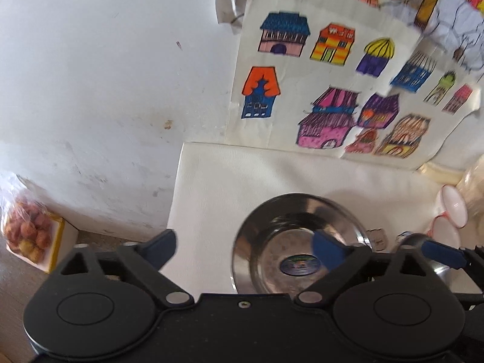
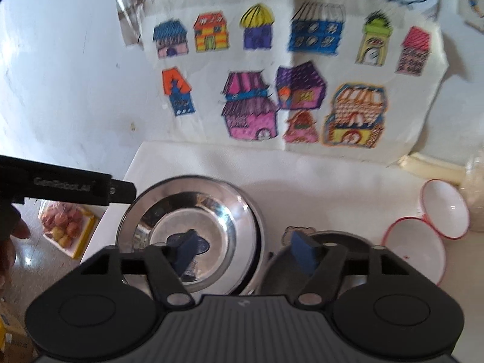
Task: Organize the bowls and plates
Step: 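Lower the blue-logo plate onto the stack and open both tools, then withdraw both tools from the plate stack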
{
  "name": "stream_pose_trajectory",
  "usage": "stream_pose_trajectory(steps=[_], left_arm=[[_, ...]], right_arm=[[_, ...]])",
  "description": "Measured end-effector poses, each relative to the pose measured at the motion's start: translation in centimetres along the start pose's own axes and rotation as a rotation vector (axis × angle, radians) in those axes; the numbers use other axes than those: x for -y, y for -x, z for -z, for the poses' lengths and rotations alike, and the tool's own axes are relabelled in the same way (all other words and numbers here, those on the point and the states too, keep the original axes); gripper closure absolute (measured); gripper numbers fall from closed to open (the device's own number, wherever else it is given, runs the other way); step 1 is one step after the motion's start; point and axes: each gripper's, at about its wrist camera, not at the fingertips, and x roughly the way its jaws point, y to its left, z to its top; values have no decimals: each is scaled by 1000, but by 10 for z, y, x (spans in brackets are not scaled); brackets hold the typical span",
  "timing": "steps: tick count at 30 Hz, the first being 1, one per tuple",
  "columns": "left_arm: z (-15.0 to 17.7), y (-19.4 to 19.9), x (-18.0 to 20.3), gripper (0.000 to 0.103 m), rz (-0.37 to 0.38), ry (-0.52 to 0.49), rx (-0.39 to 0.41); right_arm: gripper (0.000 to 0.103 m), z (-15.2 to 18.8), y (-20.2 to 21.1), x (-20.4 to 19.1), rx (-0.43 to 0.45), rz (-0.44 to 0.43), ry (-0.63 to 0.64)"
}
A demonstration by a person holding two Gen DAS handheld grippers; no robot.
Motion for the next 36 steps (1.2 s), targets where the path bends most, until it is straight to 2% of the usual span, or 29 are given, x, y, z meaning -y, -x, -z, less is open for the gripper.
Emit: stream_pose_trajectory(steps=[2,5,9,14,18,21,28,36], left_arm=[[3,8,1,1,10,18,16],[9,21,5,1,24,17,41],[22,42,16,1,42,-15,77],[38,61,33,1,97,-52,106],[52,66,48,1,102,-74,129],[62,64,58,1,132,-62,125],[87,53,77,1,190,-76,73],[98,34,95,1,137,-37,-18]], right_arm=[[13,1,10,4,18,3,-7],[2,5,26,10,52,25,-9],[0,14,50,15,102,75,-23],[0,27,79,21,136,123,-47],[0,36,100,26,143,177,-28],[0,42,117,30,145,213,-4],[0,62,138,37,103,247,44],[0,71,118,60,-32,220,56]])
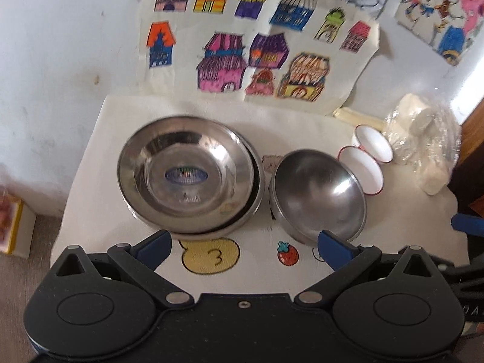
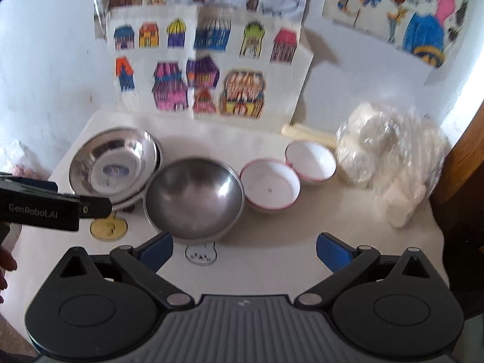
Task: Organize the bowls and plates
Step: 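Withdraw both tools from the plate stack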
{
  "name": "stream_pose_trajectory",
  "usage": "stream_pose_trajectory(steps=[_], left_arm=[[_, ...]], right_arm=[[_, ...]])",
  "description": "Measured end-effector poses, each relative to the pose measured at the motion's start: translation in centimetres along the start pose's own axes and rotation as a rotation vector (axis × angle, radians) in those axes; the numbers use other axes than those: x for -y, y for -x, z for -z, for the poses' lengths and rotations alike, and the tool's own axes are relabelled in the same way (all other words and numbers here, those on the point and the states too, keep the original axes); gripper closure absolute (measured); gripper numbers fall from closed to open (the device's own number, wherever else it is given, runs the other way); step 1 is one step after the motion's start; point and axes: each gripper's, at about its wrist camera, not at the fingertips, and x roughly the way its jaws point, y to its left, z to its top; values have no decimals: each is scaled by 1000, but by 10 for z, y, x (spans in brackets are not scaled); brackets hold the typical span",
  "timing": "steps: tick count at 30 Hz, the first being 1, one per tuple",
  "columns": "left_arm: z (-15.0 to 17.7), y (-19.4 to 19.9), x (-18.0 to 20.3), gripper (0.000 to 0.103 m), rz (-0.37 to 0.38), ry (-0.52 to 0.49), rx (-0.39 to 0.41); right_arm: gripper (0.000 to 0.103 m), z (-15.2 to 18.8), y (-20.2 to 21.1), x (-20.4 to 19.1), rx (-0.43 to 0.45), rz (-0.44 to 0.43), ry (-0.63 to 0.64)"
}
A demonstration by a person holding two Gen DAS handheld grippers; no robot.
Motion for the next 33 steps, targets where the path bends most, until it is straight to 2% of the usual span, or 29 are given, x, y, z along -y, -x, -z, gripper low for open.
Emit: stream_pose_trajectory(steps=[5,12,20,26,33], left_arm=[[8,-13,17,1,-50,67,-39],[20,-18,41,1,-137,167,-44],[33,-23,65,1,-220,241,-53],[37,-19,76,1,-250,236,-62],[27,-19,63,1,-270,254,-55]], right_arm=[[0,8,-18,24,-62,-44,23],[0,10,-44,60,-111,-121,47],[0,14,-68,87,-112,-214,81],[0,17,-75,99,-122,-260,48],[0,14,-82,95,-124,-290,-20]])
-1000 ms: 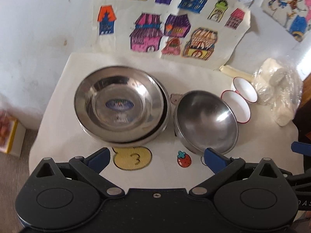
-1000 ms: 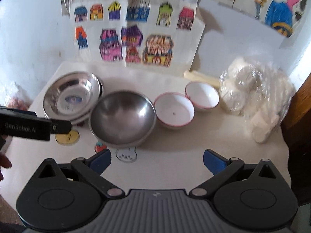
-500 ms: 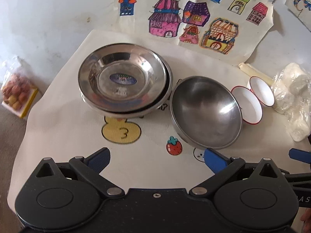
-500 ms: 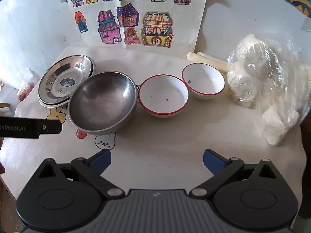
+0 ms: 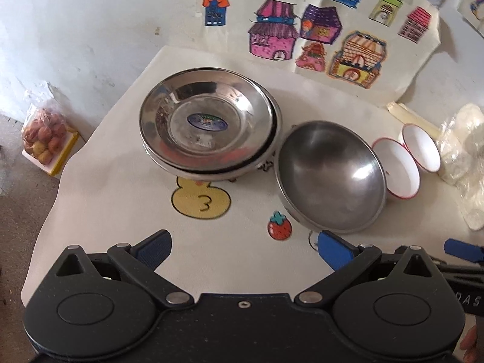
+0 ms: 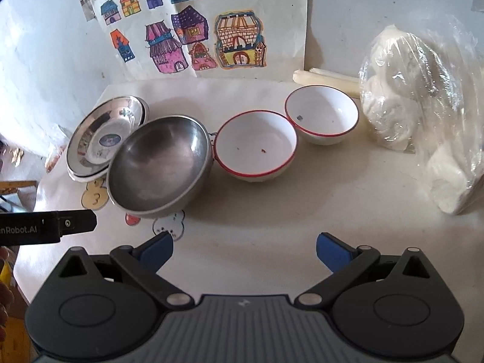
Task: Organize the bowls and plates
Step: 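Withdraw both tools from the plate stack, then move both tools to the deep steel bowl and grip its rim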
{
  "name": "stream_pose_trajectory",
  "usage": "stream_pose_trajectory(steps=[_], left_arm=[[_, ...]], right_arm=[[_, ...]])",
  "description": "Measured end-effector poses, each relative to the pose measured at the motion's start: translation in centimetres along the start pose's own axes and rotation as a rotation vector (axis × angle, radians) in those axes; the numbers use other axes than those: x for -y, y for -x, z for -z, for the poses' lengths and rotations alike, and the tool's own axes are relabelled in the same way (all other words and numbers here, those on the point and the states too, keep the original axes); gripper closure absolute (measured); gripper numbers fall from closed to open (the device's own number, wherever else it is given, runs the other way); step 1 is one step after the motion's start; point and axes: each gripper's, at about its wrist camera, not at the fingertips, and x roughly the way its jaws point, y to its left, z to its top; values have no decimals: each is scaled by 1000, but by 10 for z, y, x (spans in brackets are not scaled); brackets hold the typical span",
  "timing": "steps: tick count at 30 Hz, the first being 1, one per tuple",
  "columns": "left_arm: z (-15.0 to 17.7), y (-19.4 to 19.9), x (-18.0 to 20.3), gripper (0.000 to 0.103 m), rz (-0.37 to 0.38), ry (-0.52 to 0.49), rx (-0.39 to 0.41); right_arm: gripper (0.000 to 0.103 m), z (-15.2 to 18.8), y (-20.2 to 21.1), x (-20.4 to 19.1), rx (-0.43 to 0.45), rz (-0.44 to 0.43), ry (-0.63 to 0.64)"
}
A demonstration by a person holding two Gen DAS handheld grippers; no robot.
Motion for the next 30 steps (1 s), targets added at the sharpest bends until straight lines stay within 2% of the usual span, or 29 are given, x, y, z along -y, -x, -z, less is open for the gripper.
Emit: stream_pose_trajectory(steps=[4,10,14,18,21,23,28,30], left_arm=[[-14,-9,-8,1,7,43,4],[-32,-29,-9,1,44,74,-13],[-36,-43,-5,1,78,74,-61],[-37,-53,-1,1,90,84,-93],[-38,-58,-1,7,100,92,-101],[-40,-59,-1,17,113,98,-109],[-47,-64,-2,29,166,115,-131],[-48,-66,-1,38,180,115,-149]], right_arm=[[0,-7,-6,-5,-13,13,-19],[0,-13,-15,-7,-10,-13,-122],[0,-16,-23,-9,-35,-21,-201],[1,-18,-27,-12,-25,-10,-228],[10,-20,-34,-14,-26,-11,-247],[17,-20,-37,-15,-30,-14,-254],[23,-22,-46,-22,-47,-24,-259],[27,-24,-50,-24,-56,-32,-255]])
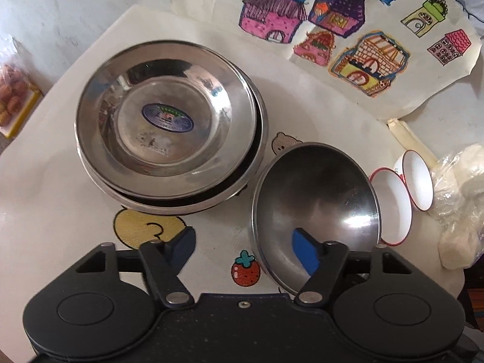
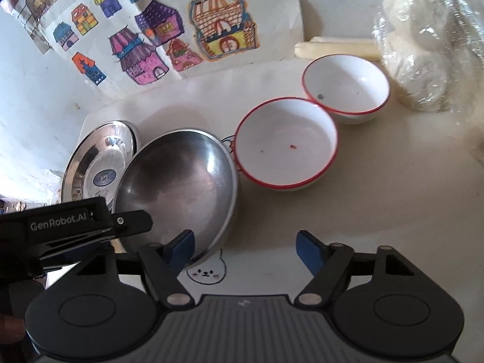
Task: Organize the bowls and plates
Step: 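Move both tools to the deep steel bowl and grip its rim, then lift the steel bowl with both tools, set it beside the plates, open both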
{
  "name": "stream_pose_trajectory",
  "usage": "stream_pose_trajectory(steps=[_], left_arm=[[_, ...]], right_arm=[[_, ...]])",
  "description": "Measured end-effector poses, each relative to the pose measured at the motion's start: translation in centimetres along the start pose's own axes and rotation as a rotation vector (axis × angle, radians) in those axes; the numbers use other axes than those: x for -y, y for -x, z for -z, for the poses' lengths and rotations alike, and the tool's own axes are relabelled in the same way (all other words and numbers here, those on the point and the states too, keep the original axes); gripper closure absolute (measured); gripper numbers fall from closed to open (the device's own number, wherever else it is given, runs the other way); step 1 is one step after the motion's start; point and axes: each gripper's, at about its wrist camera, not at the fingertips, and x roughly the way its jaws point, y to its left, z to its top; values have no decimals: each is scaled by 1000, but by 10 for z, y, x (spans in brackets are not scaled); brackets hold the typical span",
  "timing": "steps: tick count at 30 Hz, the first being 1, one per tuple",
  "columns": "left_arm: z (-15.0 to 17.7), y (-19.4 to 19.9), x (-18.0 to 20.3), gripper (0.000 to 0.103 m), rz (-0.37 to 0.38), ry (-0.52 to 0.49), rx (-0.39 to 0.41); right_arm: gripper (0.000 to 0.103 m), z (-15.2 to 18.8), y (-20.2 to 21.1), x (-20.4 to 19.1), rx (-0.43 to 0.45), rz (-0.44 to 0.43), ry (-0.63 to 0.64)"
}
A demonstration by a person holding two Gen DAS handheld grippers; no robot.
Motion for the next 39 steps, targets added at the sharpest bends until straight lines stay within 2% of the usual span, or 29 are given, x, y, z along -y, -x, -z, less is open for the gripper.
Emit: stream_pose_trajectory(steps=[2,3,5,8,10,13,23,28,33,37,39], left_arm=[[-1,-2,0,54,20,3,-16],[-1,-3,0,58,23,3,-20],[-1,-4,0,73,30,0,-29],[1,-3,-2,85,60,6,-36],[2,-2,-1,89,72,2,-38],[5,0,-1,90,71,-2,-53],[31,17,-16,89,60,-16,-159],[51,25,-26,88,50,3,-213],[59,25,-32,89,42,23,-225],[60,24,-32,89,49,32,-222],[61,25,-34,85,54,40,-219]], right_arm=[[36,0,-3,-3,-8,-1,11],[37,0,-4,-4,-10,-4,15],[45,-1,-5,-6,-12,-8,20],[57,-2,-6,-6,-12,-23,21],[66,-3,-7,-5,-17,-35,20],[78,-2,-7,-5,-23,-55,23],[79,15,9,-7,-110,-92,80],[80,29,14,-8,-196,-118,114],[80,38,14,-11,-256,-119,132],[81,41,12,-11,-261,-118,136],[81,41,13,-10,-256,-118,132]])
